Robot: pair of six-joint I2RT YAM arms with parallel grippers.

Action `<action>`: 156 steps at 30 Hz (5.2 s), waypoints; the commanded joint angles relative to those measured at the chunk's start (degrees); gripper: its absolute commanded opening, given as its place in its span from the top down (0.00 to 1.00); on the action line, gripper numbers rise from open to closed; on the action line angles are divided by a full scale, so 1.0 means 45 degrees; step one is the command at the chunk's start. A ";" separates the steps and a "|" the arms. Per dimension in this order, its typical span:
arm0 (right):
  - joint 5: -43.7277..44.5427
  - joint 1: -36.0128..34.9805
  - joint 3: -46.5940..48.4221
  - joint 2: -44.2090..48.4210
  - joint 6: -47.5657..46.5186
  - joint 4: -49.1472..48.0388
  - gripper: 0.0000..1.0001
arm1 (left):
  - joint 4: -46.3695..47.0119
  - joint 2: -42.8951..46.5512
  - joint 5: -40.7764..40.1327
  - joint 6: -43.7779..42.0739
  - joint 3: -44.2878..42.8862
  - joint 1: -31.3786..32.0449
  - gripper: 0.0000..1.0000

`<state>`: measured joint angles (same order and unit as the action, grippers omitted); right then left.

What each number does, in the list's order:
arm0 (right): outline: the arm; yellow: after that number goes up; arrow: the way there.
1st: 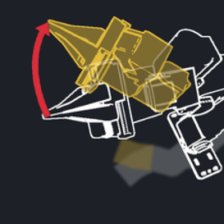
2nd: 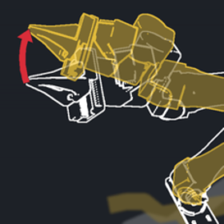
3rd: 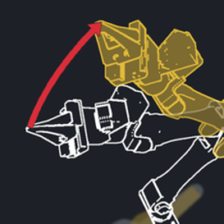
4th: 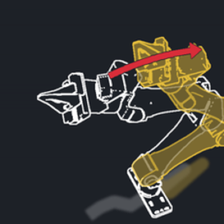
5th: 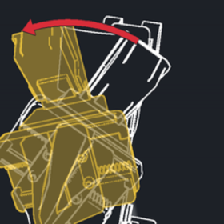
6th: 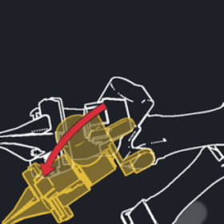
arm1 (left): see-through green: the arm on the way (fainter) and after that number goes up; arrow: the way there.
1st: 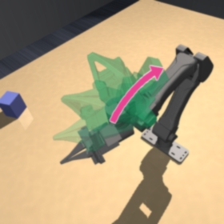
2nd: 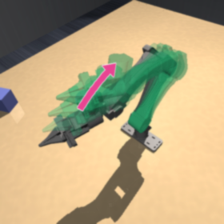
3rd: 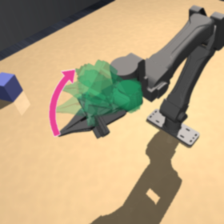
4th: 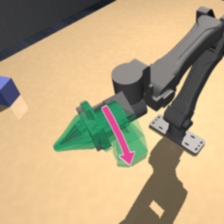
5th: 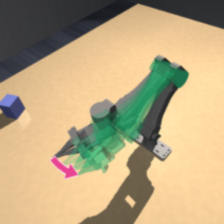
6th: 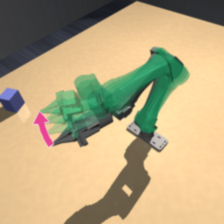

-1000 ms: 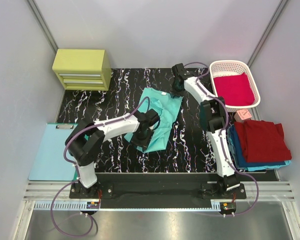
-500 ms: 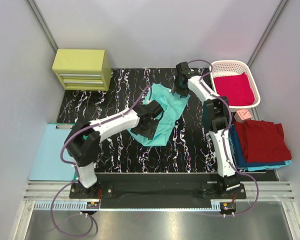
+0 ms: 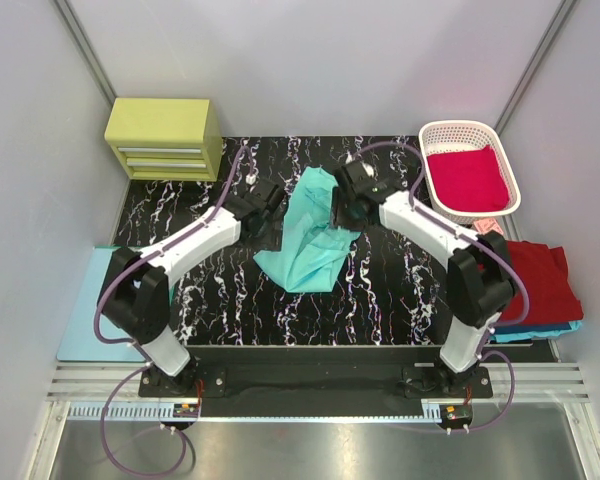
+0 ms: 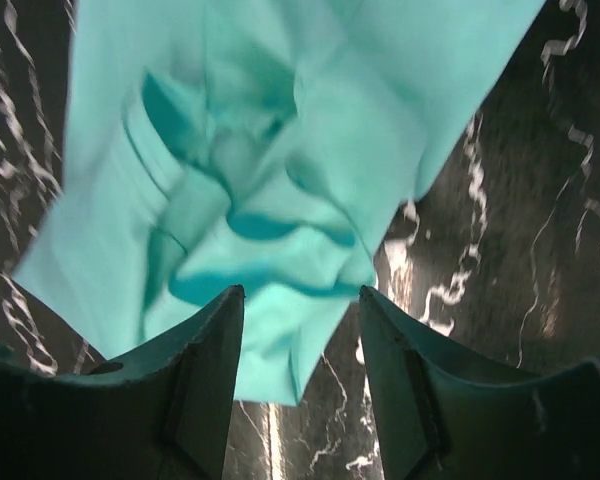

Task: Fold and stack the t-shirts
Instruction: Grab one side of the 2/3 rectangular tshirt with both arms

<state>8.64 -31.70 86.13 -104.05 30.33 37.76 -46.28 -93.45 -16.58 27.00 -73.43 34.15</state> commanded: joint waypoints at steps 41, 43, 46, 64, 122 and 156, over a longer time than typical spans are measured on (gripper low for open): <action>-0.0651 -0.3209 -0.5153 -0.0199 0.1815 -0.1497 0.94 | 0.2570 -0.0993 0.1378 0.0776 0.1746 -0.0363 0.46; -0.0535 -0.3208 -0.5408 0.0191 0.1972 -0.1165 1.00 | 0.2551 -0.0816 0.1496 0.0757 0.2097 -0.0363 0.58; -0.0008 -0.3209 -0.5974 0.0991 0.2420 -0.0560 1.00 | 0.2531 -0.0309 0.2003 0.0660 0.2566 -0.0266 0.69; 0.2747 -0.3209 -0.5623 0.2146 0.3788 0.3426 1.00 | 0.1515 -0.0249 0.4113 0.0679 0.3055 0.2956 0.91; 0.2884 -0.1119 -0.3319 0.4470 0.1034 0.1883 0.51 | 0.4016 -0.3802 0.2551 -0.0318 -0.2257 0.1962 0.42; 0.2239 -0.1002 -0.4315 0.4099 0.1464 0.1219 0.53 | 0.4231 -0.1791 0.0931 0.0405 0.0438 0.1337 1.00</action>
<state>18.85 -36.62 67.02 -85.49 36.40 44.82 -27.66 -103.74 -8.25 27.66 -72.40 41.41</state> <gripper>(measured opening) 0.469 0.013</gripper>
